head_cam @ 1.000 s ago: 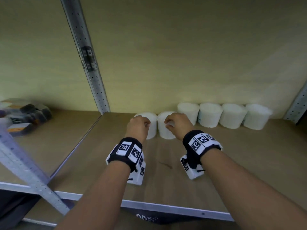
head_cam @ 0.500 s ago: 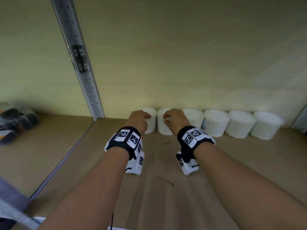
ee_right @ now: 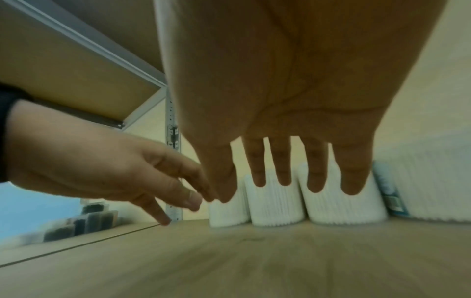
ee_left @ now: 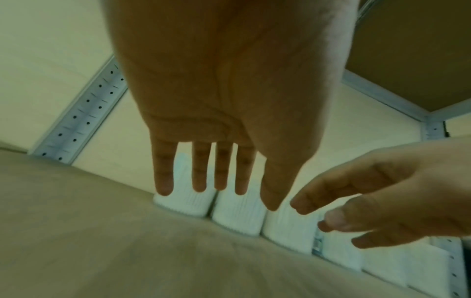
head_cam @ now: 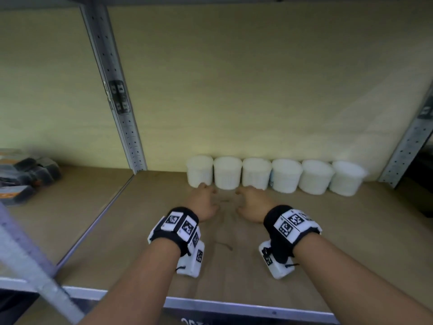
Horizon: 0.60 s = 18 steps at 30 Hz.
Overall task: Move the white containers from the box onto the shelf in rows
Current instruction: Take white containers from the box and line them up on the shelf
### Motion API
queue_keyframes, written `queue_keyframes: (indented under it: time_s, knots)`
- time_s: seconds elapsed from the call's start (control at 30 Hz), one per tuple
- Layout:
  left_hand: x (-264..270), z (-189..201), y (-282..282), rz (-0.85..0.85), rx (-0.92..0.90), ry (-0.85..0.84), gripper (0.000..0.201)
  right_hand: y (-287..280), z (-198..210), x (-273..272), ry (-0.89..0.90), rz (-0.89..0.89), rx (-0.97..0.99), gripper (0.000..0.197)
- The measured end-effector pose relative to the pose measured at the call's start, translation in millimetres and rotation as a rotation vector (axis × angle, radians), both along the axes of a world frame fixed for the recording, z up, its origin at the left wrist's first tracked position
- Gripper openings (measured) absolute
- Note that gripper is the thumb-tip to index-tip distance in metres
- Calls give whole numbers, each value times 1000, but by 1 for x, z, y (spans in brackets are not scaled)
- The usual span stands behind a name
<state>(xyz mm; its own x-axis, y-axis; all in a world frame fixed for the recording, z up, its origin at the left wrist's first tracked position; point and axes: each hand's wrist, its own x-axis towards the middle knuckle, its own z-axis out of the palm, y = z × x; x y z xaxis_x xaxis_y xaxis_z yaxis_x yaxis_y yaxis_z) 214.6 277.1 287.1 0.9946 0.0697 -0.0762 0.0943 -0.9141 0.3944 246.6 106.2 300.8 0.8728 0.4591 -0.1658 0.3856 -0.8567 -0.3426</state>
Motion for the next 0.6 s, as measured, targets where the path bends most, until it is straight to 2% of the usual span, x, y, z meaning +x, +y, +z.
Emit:
queue_keyframes:
  time_s: [0.1, 0.2, 0.3, 0.47, 0.6]
  knots:
    - [-32, -10, -14, -29, 53, 157, 53, -24, 0, -37, 102, -5, -117, 54]
    - [-63, -18, -25, -38, 58, 232, 56, -45, -11, -68, 162, 27, -255, 60]
    - [-90, -22, -35, -69, 94, 243, 59, -62, -16, -96, 156, 46, -243, 67]
    - [-137, -25, -52, -77, 81, 207, 61, -86, -21, -142, 134, 63, -208, 66]
    - [-168, -37, -67, -58, 75, 114, 61, -98, -32, -175, 54, 51, -160, 63]
